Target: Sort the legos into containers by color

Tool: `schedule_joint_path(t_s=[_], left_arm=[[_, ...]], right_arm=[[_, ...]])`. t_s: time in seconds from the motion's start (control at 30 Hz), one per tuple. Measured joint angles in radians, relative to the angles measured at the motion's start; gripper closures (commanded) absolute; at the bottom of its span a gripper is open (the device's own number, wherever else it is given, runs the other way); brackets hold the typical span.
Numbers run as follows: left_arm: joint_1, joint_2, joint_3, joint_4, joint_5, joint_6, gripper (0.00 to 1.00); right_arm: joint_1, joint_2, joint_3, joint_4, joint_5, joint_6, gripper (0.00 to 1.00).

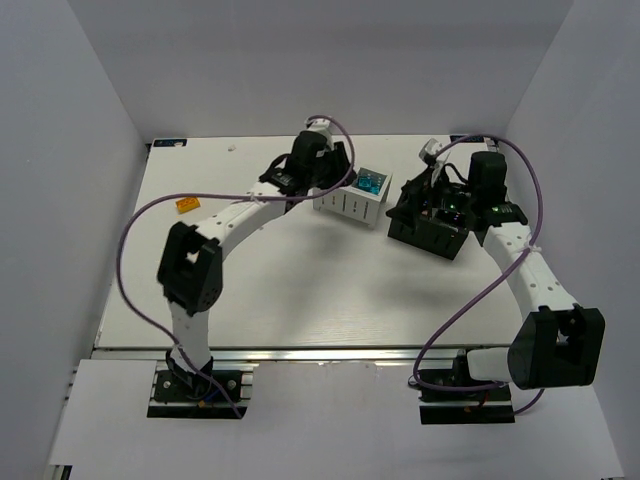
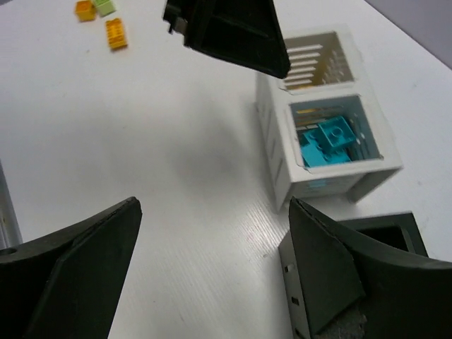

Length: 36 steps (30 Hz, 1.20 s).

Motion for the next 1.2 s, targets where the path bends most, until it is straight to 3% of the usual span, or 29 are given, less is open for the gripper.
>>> schedule_joint_path(t_s=[0.17, 0.23, 0.3, 0.4, 0.5, 0.63, 0.83, 1.0, 1.2], left_arm=[[0.034, -0.283, -0.278, -0.016, -0.057, -0.005, 0.39], [0.074, -0.402, -0.387, -0.026, -0.074, -0.014, 0.33], [0.130, -0.531, -0.505, -0.055, -0.097, -0.026, 0.19], [0.208, -0.705, -0.640, -0.115, -0.172, -0.045, 0.06], [0.252, -0.863, -0.723, -0.198, -0.250, -0.060, 0.05], [0.310, -0.978, -0.753, -0.289, -0.288, -0.082, 0.05], [0.354, -1.005, -0.754, -0.417, -0.324, -0.137, 0.04], [0.355, -1.046, -0.738, -0.530, -0.358, -0.179, 0.04], [0.355, -1.184, -0.671, -0.628, -0.420, -0.212, 0.04]], right_arm=[[0.003, -0.021, -0.087, 0.007, -0.180, -0.185, 0.11], [0.017, -0.011, -0.111, -0.015, -0.231, -0.266, 0.11], [0.051, 0.018, -0.106, -0.044, -0.246, -0.340, 0.11], [0.151, 0.080, -0.071, -0.092, -0.186, -0.403, 0.11], [0.272, 0.146, -0.027, -0.107, -0.061, -0.410, 0.15], [0.430, 0.259, 0.065, -0.117, 0.104, -0.367, 0.11], [0.621, 0.516, 0.335, -0.143, 0.324, -0.227, 0.11], [0.742, 0.759, 0.634, -0.172, 0.434, -0.105, 0.11], [0.829, 0.937, 0.829, -0.174, 0.504, -0.022, 0.11]])
